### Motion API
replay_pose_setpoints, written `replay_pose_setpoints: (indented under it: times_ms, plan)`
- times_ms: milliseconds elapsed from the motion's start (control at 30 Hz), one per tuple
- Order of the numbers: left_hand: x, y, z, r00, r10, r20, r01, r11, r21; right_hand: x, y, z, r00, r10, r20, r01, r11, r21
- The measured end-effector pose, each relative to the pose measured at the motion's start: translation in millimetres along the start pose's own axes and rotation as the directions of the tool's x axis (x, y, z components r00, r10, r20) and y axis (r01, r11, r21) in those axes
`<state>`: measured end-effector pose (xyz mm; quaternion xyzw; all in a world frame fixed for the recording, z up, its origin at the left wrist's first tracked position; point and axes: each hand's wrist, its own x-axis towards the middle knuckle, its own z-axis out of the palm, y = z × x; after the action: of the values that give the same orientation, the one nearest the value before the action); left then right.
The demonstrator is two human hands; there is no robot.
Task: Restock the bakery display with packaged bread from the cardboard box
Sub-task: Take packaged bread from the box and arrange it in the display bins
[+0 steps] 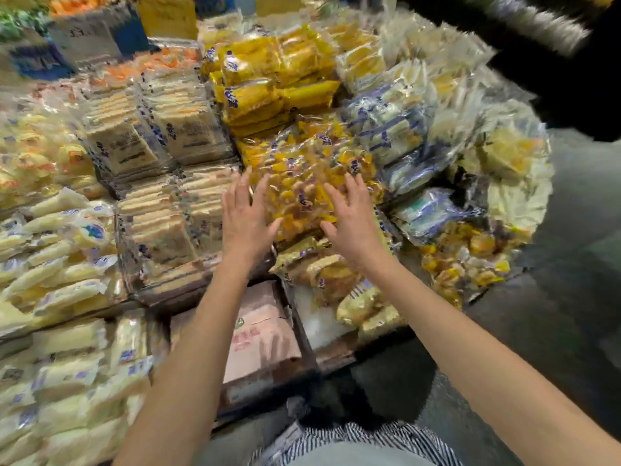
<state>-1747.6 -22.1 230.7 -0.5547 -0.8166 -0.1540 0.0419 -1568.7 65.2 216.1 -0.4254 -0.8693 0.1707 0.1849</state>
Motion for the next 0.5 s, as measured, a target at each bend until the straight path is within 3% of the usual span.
replay_pose_setpoints:
  times_ms: [133, 300, 500]
  plan:
    - [-14, 108, 24, 0.991, 0.134, -0.002, -0.133, 0.988, -0.076, -56, 89, -48, 0.960, 0.277, 0.027, -0.279, 0.959, 0.060]
    - [-39, 258, 66, 0.962, 0.271, 0.012, -0.262, 0.941, -0.216, -131, 196, -98, 0.875, 0.484, 0.011, -0.480, 0.865, 0.148]
    - [-85, 437, 114, 0.911, 0.393, 0.123, -0.322, 0.866, -0.382, -248, 327, -167, 0.582, 0.811, -0.054, -0.751, 0.562, 0.346]
